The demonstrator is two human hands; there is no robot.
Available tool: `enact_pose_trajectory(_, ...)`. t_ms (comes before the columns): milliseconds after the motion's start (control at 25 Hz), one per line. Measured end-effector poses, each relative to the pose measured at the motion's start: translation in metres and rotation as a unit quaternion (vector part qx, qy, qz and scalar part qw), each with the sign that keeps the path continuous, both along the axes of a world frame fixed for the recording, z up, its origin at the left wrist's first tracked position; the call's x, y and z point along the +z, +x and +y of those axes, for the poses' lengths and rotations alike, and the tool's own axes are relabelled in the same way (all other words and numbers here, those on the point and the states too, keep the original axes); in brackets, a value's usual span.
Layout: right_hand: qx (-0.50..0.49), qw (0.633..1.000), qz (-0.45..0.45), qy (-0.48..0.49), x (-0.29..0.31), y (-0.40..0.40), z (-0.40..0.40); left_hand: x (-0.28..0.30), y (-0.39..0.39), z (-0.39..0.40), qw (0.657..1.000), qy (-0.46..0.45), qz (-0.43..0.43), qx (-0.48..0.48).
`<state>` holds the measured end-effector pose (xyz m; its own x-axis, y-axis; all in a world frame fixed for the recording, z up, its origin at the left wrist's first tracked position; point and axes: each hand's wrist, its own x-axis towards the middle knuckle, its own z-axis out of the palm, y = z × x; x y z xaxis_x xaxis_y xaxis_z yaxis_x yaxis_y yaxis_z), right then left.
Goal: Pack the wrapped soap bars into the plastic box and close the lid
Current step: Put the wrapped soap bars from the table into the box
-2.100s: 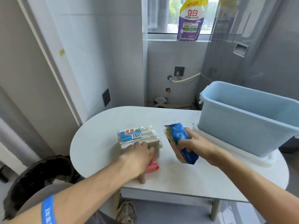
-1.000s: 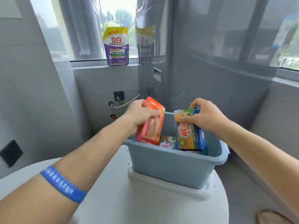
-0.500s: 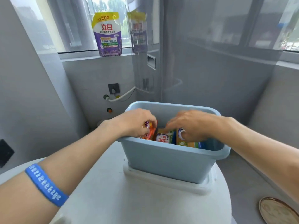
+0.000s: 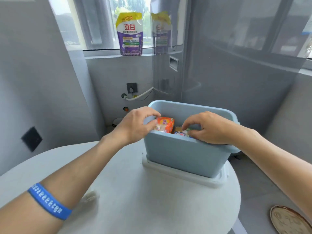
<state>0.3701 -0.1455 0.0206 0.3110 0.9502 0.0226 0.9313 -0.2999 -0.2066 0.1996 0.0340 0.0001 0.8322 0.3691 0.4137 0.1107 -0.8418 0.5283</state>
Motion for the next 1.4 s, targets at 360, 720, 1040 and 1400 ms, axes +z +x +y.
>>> enact_pose_trajectory(360, 0.252, 0.966, -0.060, -0.023, -0.040, -0.235, 0.078, -0.041, -0.195, 0.053, 0.937, -0.189, -0.050, 0.288)
enact_pose_trajectory(720, 0.258, 0.956, -0.079, -0.112, -0.094, -0.296, 0.151, -0.051, -0.237, 0.065, 0.906, -0.250, -0.076, 0.332)
enact_pose_trajectory(1040, -0.021, 0.949, 0.310, 0.051, -0.026, -0.208, 0.061, -0.045, -0.172, 0.050, 0.882, -0.340, -0.157, 0.285)
enact_pose_trajectory(1400, -0.309, 0.879, 0.286, 0.222, 0.053, -0.032, 0.030, -0.006, -0.024, -0.011, 0.990, -0.105, -0.067, 0.071)
